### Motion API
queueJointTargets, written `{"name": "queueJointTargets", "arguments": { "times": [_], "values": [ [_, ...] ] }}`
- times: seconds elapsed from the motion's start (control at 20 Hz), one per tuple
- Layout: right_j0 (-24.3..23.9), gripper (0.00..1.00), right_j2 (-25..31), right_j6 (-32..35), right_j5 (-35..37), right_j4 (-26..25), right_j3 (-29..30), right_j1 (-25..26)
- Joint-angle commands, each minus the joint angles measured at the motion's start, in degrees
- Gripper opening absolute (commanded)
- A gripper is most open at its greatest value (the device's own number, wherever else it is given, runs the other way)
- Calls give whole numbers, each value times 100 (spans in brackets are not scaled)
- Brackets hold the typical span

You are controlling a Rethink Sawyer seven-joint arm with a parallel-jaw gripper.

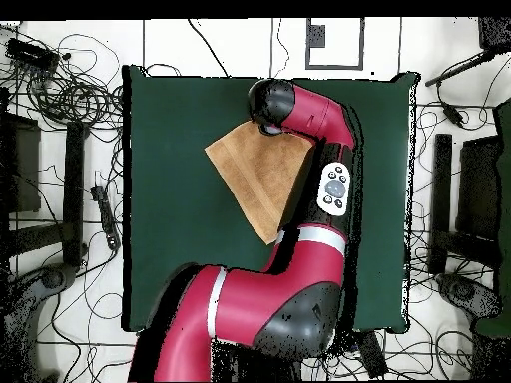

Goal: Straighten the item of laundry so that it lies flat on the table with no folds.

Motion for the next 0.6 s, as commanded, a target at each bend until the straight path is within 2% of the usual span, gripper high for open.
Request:
{"name": "queueJointTargets", "arguments": {
  "times": [0.05,0.3,0.6],
  "values": [
    [-54,100,14,586,1133,-333,-102,-38],
    [-82,100,82,788,974,-323,217,-206],
    [-108,100,142,781,1037,-407,76,-205]
  ]
}}
